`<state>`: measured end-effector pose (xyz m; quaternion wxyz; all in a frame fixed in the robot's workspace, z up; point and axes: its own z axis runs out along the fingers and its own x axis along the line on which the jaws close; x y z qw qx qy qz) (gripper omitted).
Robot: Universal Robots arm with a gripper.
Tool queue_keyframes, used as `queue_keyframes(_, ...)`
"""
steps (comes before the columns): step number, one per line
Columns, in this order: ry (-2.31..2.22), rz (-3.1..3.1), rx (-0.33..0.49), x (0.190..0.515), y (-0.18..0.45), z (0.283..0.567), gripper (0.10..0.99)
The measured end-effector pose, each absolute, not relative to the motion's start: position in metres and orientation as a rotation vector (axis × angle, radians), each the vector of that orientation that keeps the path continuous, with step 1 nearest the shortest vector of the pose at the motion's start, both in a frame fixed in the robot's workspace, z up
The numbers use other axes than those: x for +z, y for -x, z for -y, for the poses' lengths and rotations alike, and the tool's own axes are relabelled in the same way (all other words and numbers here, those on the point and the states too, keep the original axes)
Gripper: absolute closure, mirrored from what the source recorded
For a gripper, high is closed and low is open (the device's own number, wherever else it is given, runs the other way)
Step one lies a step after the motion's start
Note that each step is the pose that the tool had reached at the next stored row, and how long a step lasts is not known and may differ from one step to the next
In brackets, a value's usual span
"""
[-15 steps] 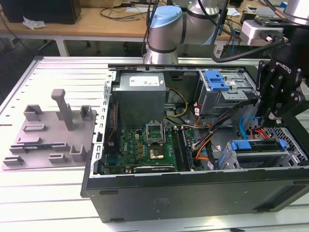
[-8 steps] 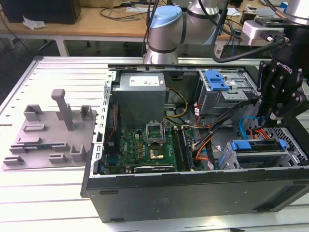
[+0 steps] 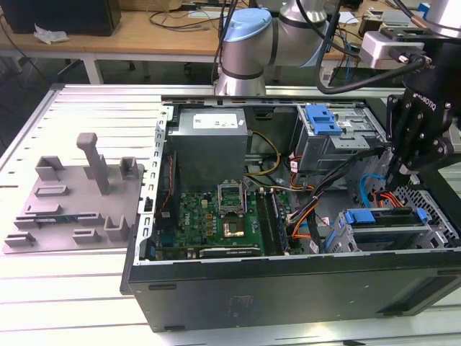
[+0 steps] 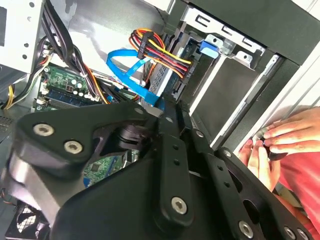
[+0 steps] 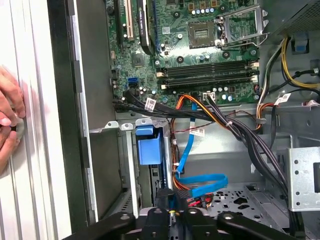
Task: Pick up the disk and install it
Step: 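Insert the second disk wire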
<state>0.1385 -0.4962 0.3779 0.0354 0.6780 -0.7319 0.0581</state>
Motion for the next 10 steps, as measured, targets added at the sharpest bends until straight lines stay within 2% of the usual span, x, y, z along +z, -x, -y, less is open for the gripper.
queue_keyframes(1, -2.083, 2.249, 0.179, 0.3779, -0.1385, 0.4962, 0.980)
queue_keyframes(10, -2.084, 2.250, 0.178, 0.3774, -0.1386, 0.4962, 0.980)
